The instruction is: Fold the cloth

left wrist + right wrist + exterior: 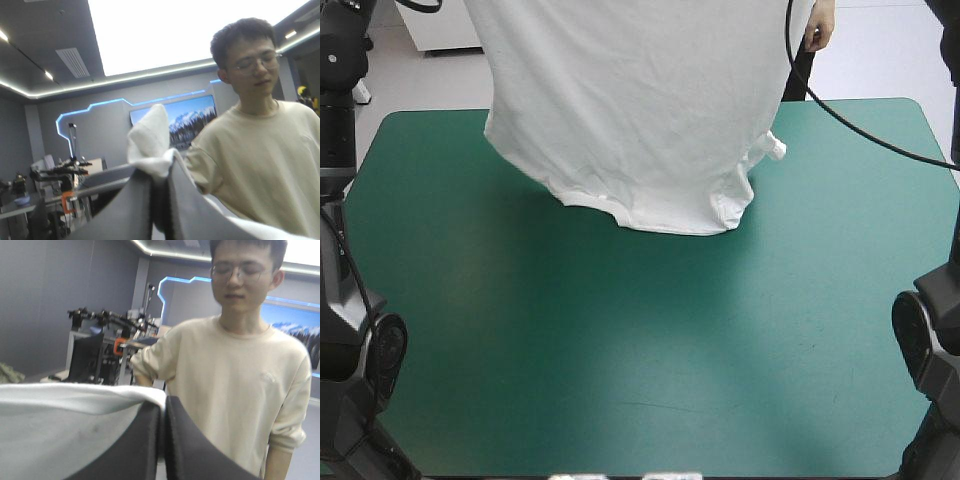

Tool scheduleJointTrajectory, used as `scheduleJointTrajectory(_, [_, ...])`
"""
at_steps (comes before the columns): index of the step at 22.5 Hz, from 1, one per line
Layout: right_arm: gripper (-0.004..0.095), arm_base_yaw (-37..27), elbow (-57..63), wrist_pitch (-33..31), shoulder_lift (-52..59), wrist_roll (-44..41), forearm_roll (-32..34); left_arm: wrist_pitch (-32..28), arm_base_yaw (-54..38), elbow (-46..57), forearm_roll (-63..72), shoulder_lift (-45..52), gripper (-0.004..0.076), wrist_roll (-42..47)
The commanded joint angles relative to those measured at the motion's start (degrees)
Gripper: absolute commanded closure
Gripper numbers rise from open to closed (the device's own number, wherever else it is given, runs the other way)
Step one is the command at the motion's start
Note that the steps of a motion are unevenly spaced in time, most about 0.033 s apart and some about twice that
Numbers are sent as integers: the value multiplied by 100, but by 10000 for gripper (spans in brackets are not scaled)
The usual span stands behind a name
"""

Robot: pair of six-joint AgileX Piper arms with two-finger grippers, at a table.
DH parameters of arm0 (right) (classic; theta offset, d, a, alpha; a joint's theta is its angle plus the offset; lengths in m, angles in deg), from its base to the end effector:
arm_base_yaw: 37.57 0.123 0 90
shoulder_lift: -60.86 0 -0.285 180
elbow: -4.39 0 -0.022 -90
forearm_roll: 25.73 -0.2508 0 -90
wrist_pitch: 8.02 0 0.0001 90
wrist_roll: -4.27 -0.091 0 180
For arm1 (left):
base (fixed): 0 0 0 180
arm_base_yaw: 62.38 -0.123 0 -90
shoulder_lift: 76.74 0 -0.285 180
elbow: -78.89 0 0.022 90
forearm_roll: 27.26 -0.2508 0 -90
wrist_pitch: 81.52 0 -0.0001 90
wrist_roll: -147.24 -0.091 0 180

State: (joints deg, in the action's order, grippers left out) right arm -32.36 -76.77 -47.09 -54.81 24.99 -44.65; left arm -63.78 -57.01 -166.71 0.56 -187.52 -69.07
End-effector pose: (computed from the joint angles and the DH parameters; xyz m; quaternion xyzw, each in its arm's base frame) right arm 0.3291 0.0487 0.6264 -0.1389 0.5742 0.0561 0.8049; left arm 0.3396 -0.0450 0.6255 0.1269 0.4937 -0.0042 0.8603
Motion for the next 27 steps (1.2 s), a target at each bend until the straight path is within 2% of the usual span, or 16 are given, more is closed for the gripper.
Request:
scheduleJointTrajectory(1, [925,-65,0,-567,102,11,-91,983,11,-145,5,175,733,267])
scheduleJointTrajectory(4, [925,-65,485,-1464,34,-59,-171,2065,11,93,-771,150,733,1150])
scheduleJointTrajectory(7, [910,-65,1246,-2200,10,-47,-398,3000,11,560,-2039,150,733,2509])
scheduleJointTrajectory(9, [900,-65,1884,-2300,93,-18,-535,3595,11,961,-2488,211,733,2713])
scheduleJointTrajectory(10, [901,-65,2643,-2035,344,61,-733,3794,11,1542,-2457,392,733,2668])
scheduleJointTrajectory(14, [903,-65,4355,-1469,1077,189,-845,3749,11,2981,-2457,1011,733,2607])
scheduleJointTrajectory(16, [903,-65,6652,-1235,2026,442,-1067,3466,11,4975,-2398,1900,733,2602])
scheduleJointTrajectory(18, [903,-65,8261,-920,2830,553,-1217,3310,11,6305,-2217,2659,733,2560])
scheduleJointTrajectory(19, [904,-65,8618,-910,3016,551,-1206,3305,11,6610,-2200,2881,733,2550])
scheduleJointTrajectory(20, [904,-65,9406,-997,3423,550,-1233,3305,11,7285,-2184,3288,733,2518])
scheduleJointTrajectory(22, [904,-65,10254,-1228,3929,550,-1247,3473,11,8045,-2184,3733,733,2518])
scheduleJointTrajectory(24, [904,-65,10864,-1420,4362,439,-1110,3798,11,8710,-2184,4102,733,2518])
scheduleJointTrajectory(27, [904,-65,11457,-1934,4845,168,-683,3924,11,9492,-2184,4628,733,2629])
